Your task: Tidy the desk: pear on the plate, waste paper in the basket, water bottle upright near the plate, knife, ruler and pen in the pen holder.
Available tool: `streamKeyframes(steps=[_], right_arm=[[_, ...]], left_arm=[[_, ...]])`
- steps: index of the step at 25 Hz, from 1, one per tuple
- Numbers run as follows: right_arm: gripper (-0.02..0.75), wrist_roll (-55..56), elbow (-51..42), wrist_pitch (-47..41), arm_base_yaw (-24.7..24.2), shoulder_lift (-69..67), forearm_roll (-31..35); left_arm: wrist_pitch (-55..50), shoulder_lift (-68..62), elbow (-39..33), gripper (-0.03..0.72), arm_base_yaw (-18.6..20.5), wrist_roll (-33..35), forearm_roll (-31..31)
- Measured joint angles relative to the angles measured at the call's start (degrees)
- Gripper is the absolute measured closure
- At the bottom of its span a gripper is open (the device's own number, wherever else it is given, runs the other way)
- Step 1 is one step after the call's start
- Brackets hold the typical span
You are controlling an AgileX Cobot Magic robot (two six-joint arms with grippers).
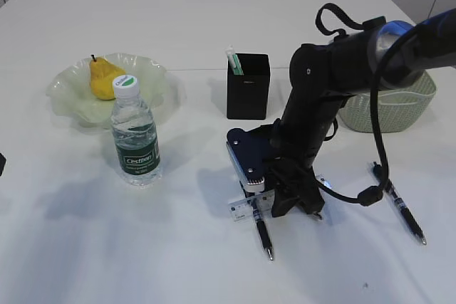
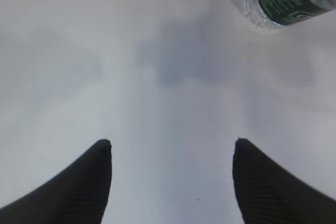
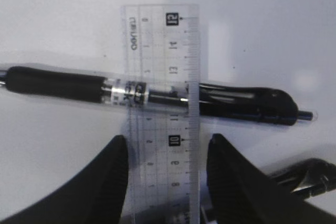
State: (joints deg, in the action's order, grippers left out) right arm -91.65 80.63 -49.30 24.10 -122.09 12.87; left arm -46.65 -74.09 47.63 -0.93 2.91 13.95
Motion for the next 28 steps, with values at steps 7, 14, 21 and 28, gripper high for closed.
streamKeyframes(steps=[7,14,21,28], right_arm=[[0.379,0.8,0.6,0.0,0.0,-0.2,0.0],[0.451,1.3,0.6,-1.2,0.0,-0.4,0.0],[0.453,1.5,0.6,-1.3,0.0,-0.2,-0.1],[0.453,1.8,0.6,-1.8,0.0,2.9,-0.2]], left_arm=[[0.1,0.0,0.0,0.178,0.0,0.0,0.0],[0.1,0.0,0.0,0.179,0.0,0.0,0.0],[0.1,0.0,0.0,0.179,0.0,0.0,0.0],[0.1,0.0,0.0,0.18,0.0,0.0,0.0]])
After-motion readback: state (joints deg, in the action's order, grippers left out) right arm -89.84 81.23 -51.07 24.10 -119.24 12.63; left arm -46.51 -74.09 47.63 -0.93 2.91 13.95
